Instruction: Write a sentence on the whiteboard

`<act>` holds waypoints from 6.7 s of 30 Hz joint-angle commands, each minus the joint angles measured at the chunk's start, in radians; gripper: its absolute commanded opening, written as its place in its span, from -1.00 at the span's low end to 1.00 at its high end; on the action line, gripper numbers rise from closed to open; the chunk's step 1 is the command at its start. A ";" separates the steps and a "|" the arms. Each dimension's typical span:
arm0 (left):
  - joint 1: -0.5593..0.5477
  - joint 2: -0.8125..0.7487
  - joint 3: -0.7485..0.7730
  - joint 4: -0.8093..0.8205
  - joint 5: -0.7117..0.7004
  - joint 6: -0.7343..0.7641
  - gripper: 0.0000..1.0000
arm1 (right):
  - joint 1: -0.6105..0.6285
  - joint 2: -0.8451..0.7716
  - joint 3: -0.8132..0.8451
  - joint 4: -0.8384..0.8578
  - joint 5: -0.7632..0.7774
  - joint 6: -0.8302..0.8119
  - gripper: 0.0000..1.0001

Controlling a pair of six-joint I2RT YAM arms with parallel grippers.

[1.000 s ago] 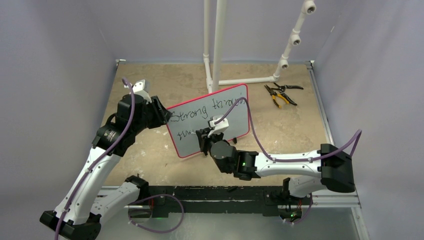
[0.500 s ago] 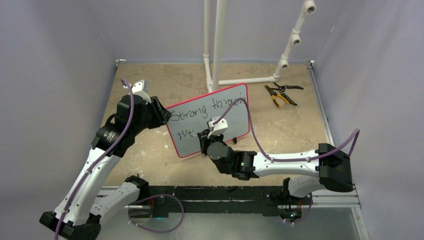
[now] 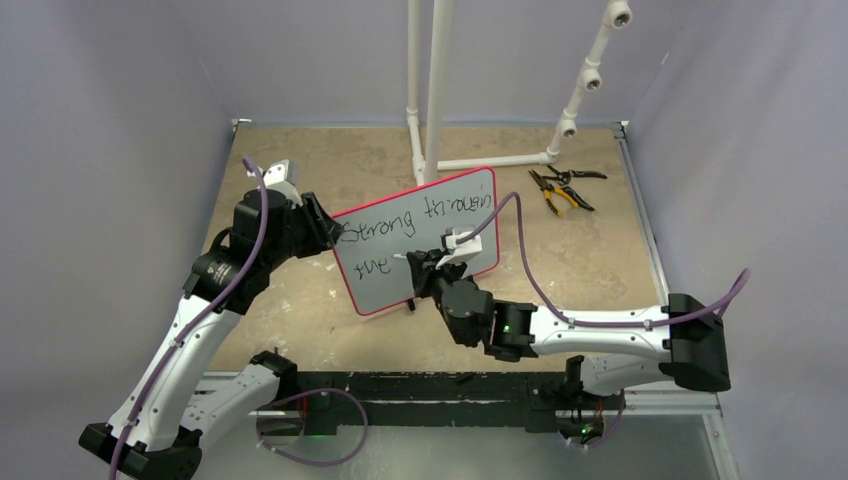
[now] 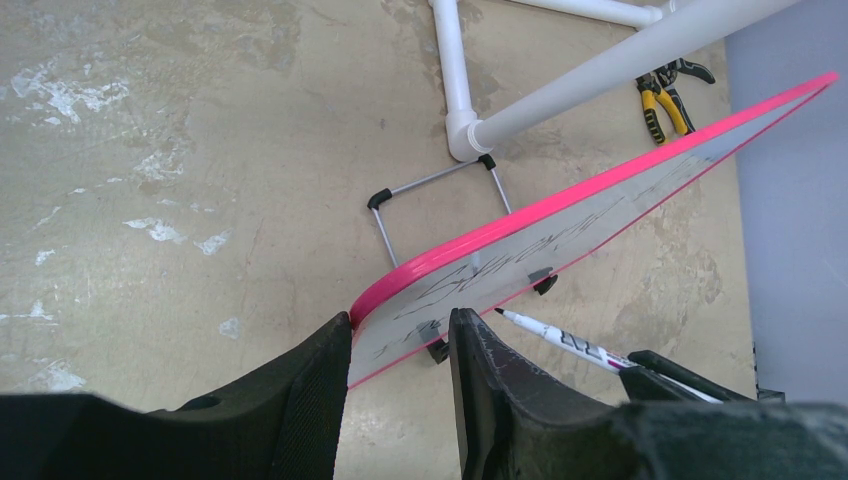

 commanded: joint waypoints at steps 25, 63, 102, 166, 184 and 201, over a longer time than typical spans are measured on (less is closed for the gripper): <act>0.000 0.020 -0.002 0.056 0.015 -0.012 -0.22 | -0.003 0.072 0.031 0.176 -0.103 -0.139 -1.00; 0.000 0.014 -0.008 0.056 0.014 -0.019 -0.22 | -0.017 0.115 0.061 0.159 -0.006 -0.132 -1.00; 0.000 0.003 0.128 0.000 -0.008 0.178 0.19 | -0.020 -0.188 0.081 -0.220 -0.277 -0.027 -1.00; -0.364 0.190 0.040 0.065 0.698 0.572 -1.00 | -0.599 -0.310 0.297 -0.692 -1.451 0.189 0.88; -0.540 0.256 0.096 -0.006 0.637 0.634 -1.00 | -0.599 -0.329 0.228 -0.822 -1.731 0.155 0.84; -0.570 0.293 0.122 -0.016 0.623 0.640 -1.00 | -0.598 -0.246 0.162 -0.691 -1.828 0.151 0.14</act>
